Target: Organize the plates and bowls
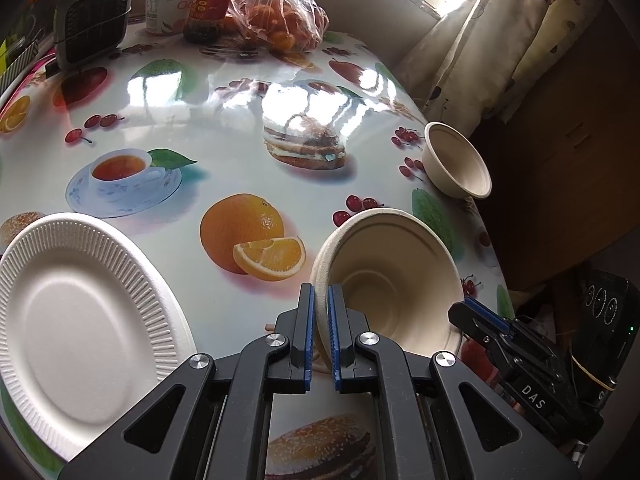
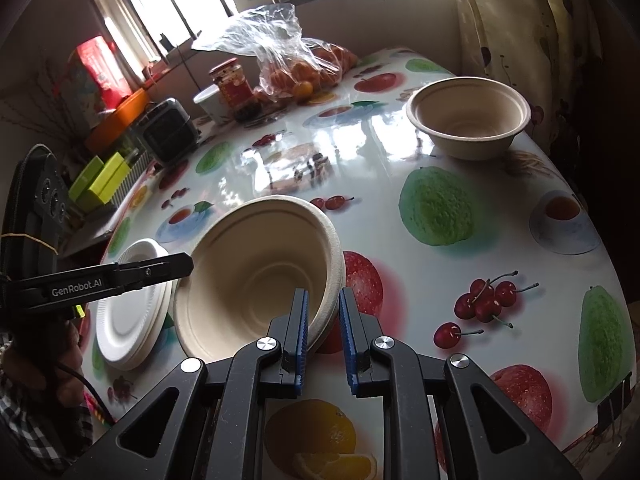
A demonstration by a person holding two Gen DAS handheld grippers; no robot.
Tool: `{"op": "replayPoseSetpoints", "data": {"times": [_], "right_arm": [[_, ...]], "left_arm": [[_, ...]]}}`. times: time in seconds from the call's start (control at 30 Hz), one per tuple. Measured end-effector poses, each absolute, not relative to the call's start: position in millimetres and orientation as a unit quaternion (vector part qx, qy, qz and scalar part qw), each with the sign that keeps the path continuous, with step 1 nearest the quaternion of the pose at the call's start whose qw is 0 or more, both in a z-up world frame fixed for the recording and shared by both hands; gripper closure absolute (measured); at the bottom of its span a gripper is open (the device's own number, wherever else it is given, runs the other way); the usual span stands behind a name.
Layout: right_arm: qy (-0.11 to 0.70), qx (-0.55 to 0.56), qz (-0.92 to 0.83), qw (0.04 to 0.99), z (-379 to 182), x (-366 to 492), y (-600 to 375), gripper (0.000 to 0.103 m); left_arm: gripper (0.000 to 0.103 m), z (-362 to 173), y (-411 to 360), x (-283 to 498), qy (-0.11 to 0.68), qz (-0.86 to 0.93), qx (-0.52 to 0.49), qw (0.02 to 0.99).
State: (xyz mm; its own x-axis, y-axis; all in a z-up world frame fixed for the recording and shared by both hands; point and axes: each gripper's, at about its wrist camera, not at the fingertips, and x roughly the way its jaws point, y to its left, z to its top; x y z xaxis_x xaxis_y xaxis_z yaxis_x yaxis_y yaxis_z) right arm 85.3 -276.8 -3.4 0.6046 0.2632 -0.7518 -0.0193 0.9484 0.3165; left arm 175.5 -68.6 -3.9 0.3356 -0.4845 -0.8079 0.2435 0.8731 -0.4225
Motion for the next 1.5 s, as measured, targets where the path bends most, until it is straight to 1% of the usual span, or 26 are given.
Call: {"op": "replayPoseSetpoints", "data": {"times": [0.93, 1.13, 1.2, 1.23, 1.27, 1.4, 1.5], "right_arm": [[0.438, 0.145, 0.079, 0.884, -6.4, 85.9, -280.2, 0.086], [0.437, 0.151, 0.074, 0.884, -4.8, 86.4, -283.9, 0.082], [0.435, 0.152, 0.072, 0.885, -3.5, 85.7, -283.9, 0.078], [0.435, 0.152, 0.070, 0.885, -2.8, 85.5, -284.1, 0.074], [0.435, 0.152, 0.069, 0.885, -2.4, 84.9, -284.1, 0.072], [0.432, 0.154, 0.066, 0.886, -0.9, 83.8, -284.8, 0.071], [0.431, 0.156, 0.064, 0.887, 0.4, 84.1, -286.5, 0.068]], "left_arm": [[0.096, -3.1, -72.3, 175.5, 0.531, -0.221, -0.106, 0.811], [0.095, -3.2, -72.9, 175.8, 0.531, -0.220, -0.105, 0.812], [0.095, -3.1, -72.9, 175.5, 0.530, -0.219, -0.104, 0.812], [0.094, -2.9, -73.0, 175.4, 0.530, -0.219, -0.103, 0.813], [0.093, -2.9, -72.6, 175.7, 0.530, -0.218, -0.102, 0.813], [0.087, -1.1, -71.3, 175.4, 0.528, -0.215, -0.100, 0.815], [0.084, 1.5, -71.8, 175.6, 0.526, -0.213, -0.098, 0.818]]}}
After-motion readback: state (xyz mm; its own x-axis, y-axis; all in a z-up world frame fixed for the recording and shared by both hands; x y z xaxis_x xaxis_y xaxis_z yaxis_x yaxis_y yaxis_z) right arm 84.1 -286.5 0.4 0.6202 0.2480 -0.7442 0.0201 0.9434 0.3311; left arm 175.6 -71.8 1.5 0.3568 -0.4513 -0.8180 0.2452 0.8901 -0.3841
